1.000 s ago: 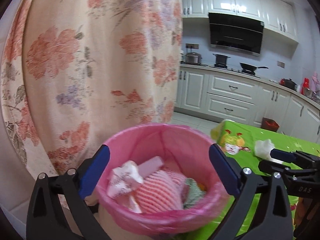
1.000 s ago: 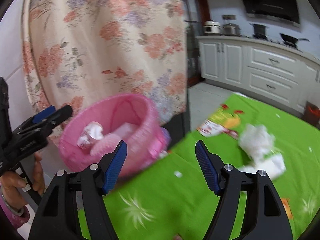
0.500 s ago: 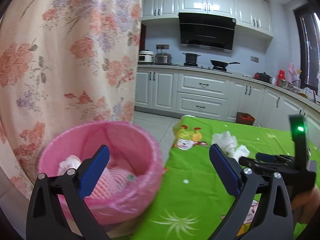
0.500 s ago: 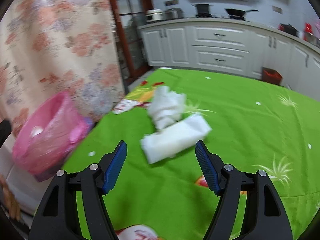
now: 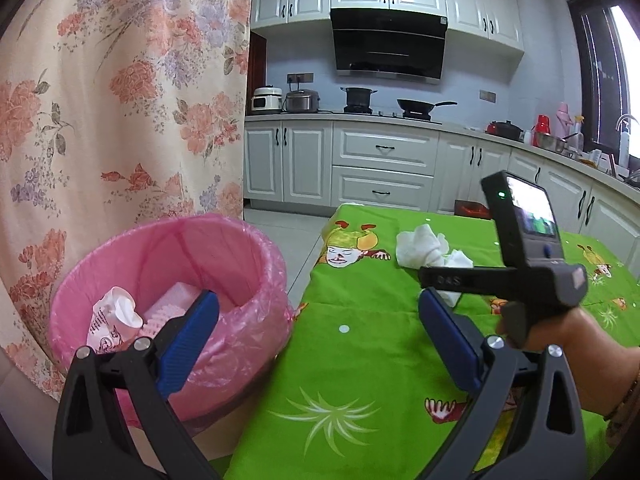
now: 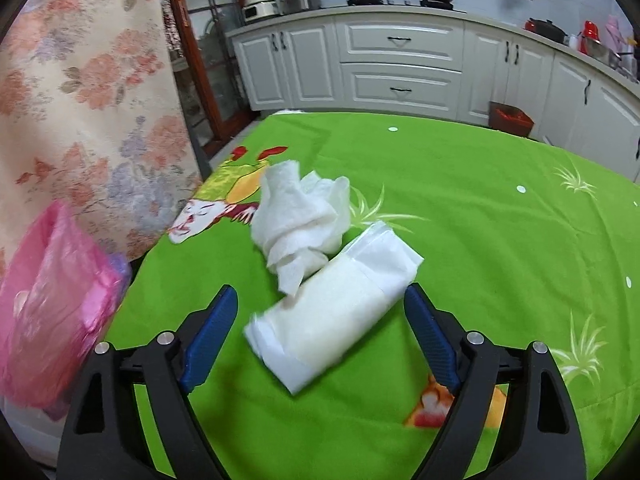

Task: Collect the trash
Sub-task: 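Grasp the folded white tissue with the right tool while the left tool grasps the crumpled tissue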

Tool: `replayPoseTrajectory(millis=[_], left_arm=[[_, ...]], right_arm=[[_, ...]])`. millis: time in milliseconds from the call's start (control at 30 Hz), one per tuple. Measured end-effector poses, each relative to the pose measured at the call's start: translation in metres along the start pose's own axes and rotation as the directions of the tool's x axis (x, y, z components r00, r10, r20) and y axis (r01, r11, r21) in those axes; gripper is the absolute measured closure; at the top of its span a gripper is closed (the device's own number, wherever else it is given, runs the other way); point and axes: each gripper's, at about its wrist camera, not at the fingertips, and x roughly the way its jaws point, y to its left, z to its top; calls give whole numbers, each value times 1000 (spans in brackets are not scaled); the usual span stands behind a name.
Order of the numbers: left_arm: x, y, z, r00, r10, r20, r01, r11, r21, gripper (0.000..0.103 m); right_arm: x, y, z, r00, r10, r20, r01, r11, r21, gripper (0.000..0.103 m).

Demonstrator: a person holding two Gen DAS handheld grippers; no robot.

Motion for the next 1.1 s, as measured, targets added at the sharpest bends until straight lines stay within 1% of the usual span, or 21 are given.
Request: replayPoseTrajectory(millis=[67, 133, 267, 300, 367, 467, 567, 667, 767, 933, 967, 1000, 1033, 1067, 1100], left_arm=[[-1, 1, 0, 1000, -4, 3, 4, 1000, -1, 6], [1, 2, 0, 1000, -4, 2, 4, 1000, 3, 6], [8, -1, 1, 1000, -19, -7, 19, 1000, -5, 6], [10, -3, 2, 1000, -25, -9, 25, 1000, -5, 6], [15, -11, 3, 999, -39, -12, 39, 999, 3, 6], [24, -26, 6, 998, -68, -20, 68, 997, 25, 6], [37, -43, 9, 994, -103, -42, 105, 994, 32, 6], [58, -57, 11, 986, -134, -97, 137, 990, 24, 6], [72, -65, 14, 984, -136, -117, 137, 991, 3, 6], [84, -65, 19, 987, -104, -123, 102, 995, -22, 6], [87, -63, 19, 987, -96, -129, 93, 995, -26, 6], [89, -62, 19, 987, -87, -136, 84, 996, -28, 6], [92, -61, 18, 986, -79, -144, 75, 997, -31, 6], [95, -60, 18, 986, -76, -151, 71, 997, -34, 6], [101, -60, 18, 984, -72, -163, 67, 997, -36, 6]], right_arm=[[6, 1, 5, 1000, -21, -11, 21, 1000, 5, 23], [11, 1, 5, 998, -61, -28, 60, 998, -11, 23], [7, -11, -2, 996, -73, -46, 71, 997, -32, 24], [3, -18, -5, 996, -69, -47, 67, 997, -30, 29], [-4, -28, -8, 996, -76, -43, 75, 997, -29, 30], [-13, -48, -14, 996, -84, -40, 83, 996, -20, 38], [-19, -67, -18, 996, -85, -35, 85, 996, -16, 41], [-20, -79, -17, 998, -44, -35, 44, 999, -18, 41], [-16, -77, -12, 999, -18, -46, 15, 998, -62, 41], [-7, -65, -4, 998, 35, -60, -43, 990, -135, 41], [-5, -61, -2, 997, 44, -63, -53, 988, -146, 42], [-5, -59, -2, 997, 53, -63, -62, 986, -154, 50], [-5, -59, -1, 996, 63, -62, -72, 985, -159, 55], [-5, -59, 0, 996, 69, -61, -78, 984, -158, 57], [-6, -62, 0, 995, 82, -60, -90, 984, -153, 61]])
